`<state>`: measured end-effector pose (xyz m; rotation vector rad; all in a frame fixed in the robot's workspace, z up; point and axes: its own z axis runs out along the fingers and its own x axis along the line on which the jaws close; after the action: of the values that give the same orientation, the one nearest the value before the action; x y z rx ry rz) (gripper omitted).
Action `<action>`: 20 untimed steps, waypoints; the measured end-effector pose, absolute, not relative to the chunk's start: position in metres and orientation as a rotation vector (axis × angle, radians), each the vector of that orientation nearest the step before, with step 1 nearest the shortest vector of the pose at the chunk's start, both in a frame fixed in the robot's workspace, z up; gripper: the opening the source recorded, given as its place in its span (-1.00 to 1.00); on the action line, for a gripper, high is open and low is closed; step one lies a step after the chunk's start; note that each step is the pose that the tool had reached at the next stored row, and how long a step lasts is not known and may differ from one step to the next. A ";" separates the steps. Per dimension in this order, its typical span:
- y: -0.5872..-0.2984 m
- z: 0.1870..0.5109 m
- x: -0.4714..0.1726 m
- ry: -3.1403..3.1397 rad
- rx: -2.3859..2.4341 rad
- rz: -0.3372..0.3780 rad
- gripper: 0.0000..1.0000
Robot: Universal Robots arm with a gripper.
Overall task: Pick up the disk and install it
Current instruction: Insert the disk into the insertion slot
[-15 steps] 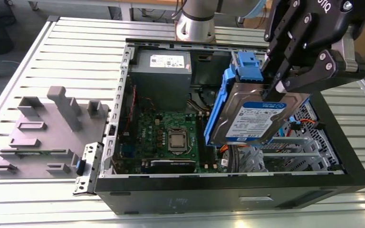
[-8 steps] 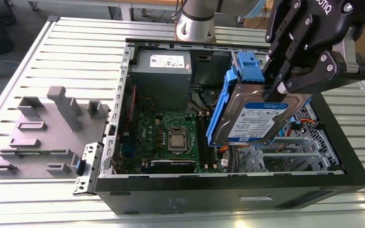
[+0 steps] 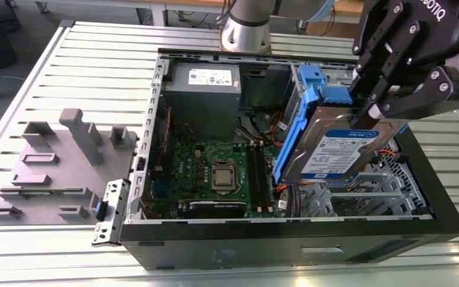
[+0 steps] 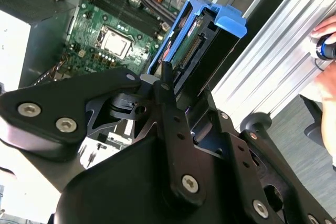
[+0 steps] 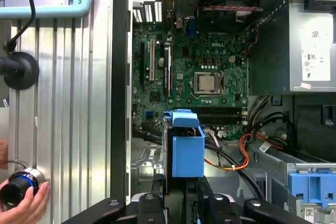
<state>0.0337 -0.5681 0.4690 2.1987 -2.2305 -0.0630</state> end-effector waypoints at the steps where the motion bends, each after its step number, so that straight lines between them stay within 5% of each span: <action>1: -0.568 0.469 0.037 -2.231 2.199 -0.063 -0.31; 20: -0.568 0.468 0.098 -2.229 2.200 -0.063 -0.31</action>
<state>0.0976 -0.5681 0.4676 2.2001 -2.2290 -0.0630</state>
